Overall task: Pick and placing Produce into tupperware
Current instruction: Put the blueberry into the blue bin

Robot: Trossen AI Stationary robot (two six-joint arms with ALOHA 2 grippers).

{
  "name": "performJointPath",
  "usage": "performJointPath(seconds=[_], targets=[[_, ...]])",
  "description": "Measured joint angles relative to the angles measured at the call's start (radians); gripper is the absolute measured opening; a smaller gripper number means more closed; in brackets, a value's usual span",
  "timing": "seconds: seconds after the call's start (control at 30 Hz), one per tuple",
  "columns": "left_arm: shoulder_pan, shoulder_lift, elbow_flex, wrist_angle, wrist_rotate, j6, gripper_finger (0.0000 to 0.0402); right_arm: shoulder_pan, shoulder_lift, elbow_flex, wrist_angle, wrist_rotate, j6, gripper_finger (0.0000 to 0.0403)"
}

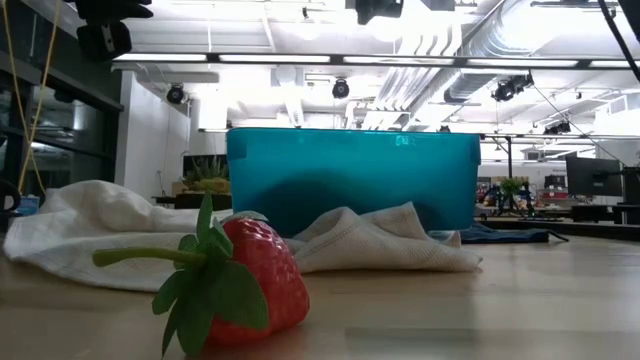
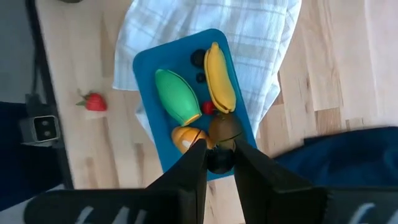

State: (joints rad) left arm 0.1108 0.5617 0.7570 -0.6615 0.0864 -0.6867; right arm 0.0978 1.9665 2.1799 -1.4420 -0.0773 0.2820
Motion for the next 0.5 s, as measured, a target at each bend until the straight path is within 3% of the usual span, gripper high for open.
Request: performJointPath(seconds=[0.5], targets=[[0.000,0.000,0.000,-0.032,0.000,0.001,0.0046,0.016,0.189,-0.002,0.038,0.002,-0.100,0.0055]])
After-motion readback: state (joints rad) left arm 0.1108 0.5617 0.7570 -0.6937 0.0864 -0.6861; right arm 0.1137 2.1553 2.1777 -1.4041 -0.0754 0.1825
